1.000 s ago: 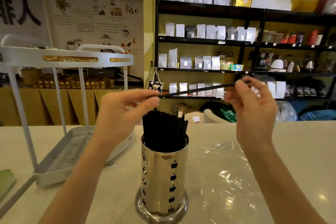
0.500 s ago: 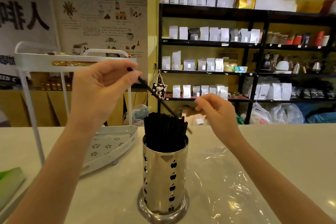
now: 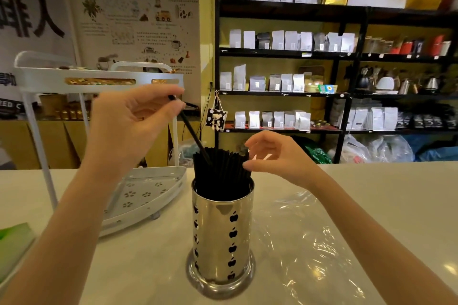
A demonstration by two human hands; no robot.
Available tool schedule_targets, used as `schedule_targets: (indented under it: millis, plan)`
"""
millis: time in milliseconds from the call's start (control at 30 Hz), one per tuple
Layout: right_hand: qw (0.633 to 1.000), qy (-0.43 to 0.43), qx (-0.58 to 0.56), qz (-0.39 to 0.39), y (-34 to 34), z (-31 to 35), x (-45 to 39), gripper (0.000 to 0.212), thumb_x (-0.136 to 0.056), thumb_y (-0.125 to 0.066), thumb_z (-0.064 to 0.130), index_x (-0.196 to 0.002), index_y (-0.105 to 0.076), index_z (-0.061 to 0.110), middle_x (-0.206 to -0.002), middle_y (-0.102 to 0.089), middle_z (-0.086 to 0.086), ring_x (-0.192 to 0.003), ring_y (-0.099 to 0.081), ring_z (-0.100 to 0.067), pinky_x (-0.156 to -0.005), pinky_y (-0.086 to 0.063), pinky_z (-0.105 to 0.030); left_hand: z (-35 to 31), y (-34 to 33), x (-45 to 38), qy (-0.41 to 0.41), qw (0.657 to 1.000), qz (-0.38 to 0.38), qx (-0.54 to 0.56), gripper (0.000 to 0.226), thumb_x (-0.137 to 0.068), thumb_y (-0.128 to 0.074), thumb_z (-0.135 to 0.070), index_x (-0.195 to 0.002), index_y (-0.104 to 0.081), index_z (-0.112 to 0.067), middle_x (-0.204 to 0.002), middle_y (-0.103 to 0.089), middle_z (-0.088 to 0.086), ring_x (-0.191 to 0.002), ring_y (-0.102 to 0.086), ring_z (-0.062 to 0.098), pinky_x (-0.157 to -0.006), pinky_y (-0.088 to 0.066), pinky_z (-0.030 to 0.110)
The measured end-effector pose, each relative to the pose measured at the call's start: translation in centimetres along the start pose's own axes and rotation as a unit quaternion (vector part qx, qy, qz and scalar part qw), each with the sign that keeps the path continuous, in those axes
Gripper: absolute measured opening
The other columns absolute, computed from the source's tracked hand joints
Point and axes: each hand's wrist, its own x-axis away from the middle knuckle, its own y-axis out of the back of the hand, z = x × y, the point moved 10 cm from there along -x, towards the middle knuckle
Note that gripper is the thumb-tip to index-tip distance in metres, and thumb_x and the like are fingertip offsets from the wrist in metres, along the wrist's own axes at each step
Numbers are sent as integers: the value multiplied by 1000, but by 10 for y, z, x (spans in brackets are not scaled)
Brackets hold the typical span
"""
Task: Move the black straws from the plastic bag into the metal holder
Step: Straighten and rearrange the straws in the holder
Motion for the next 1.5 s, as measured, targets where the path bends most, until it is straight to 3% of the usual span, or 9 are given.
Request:
schedule_targets:
  millis: [133, 267, 467, 667, 933, 1067, 1167, 1300, 1500]
  plan:
    - [997, 24, 74, 0, -11, 6, 1, 30, -69, -78, 29, -90, -57, 32, -81, -60, 12, -67, -56, 3, -60, -48, -8, 8, -41, 17, 7, 993, 95, -69, 28, -76, -60, -15, -102, -58, -28, -82, -65, -12, -81, -64, 5, -77, -50, 11]
    - [993, 45, 107, -1, -14, 12, 0, 20, -73, -75, 22, -86, -61, 25, -77, -60, 15, -68, -55, 8, -59, -45, -5, 23, -66, 35, 20, 985, 144, -95, 30, -76, -63, -19, -103, -60, -32, -78, -60, -23, -79, -61, -8, -73, -49, 7]
    - [982, 52, 182, 13, -16, 18, -2, 17, -76, -73, 28, -90, -65, 21, -75, -57, 17, -69, -56, -1, -59, -46, -8, 38, -83, 50, 27, 978, 167, -124, 23, -77, -66, -16, -99, -68, -21, -82, -63, -14, -77, -56, -9, -69, -45, 3]
    - [972, 79, 220, -3, -15, 26, -4, 19, -77, -72, 28, -90, -68, 15, -89, -59, 6, -80, -53, -6, -73, -46, -19, 38, -77, 49, 14, 974, 135, -180, 24, -79, -64, -16, -103, -68, -17, -100, -65, 1, -94, -48, 9, -81, -42, 24]
    - [986, 106, 9, -127, 41, 62, -4, 12, -79, -69, 16, -82, -63, 27, -79, -66, 14, -74, -65, 4, -75, -52, -15, 36, -79, 53, 33, 980, 123, -151, 37, -82, -58, -26, -119, -58, -19, -119, -56, -6, -110, -37, 2, -96, -38, 29]
    - [930, 157, -144, -301, 98, 73, 16, 11, -82, -66, 12, -88, -64, 21, -72, -71, 13, -77, -70, -7, -74, -54, -18, 32, -87, 50, 30, 982, 135, -132, 40, -85, -54, -30, -124, -51, -23, -115, -45, -20, -113, -34, -3, -100, -34, 28]
    - [895, 141, -225, -359, 111, 60, 22, 8, -84, -65, 15, -89, -64, 21, -71, -73, 14, -81, -70, -10, -73, -54, -19, 23, -87, 43, -1, 987, 111, -114, 37, -84, -51, -36, -119, -55, -23, -106, -57, -17, -101, -46, -7, -93, -39, 19]
    - [879, 88, -290, -369, 106, 32, 22, 5, -83, -66, 15, -87, -66, 19, -69, -73, 11, -72, -68, -8, -69, -53, -18, 16, -60, 28, 5, 999, 29, -38, 30, -80, -55, -29, -109, -55, -22, -86, -64, -12, -74, -57, -13, -66, -46, 4]
    - [925, 46, -277, -257, 62, 15, 18, 8, -72, -67, 23, -78, -66, 18, -64, -73, 7, -68, -70, -7, -71, -57, -19, 25, -6, -4, 60, 996, -59, 36, 27, -76, -64, -8, -101, -61, -17, -89, -65, -10, -80, -65, -4, -74, -51, 11]
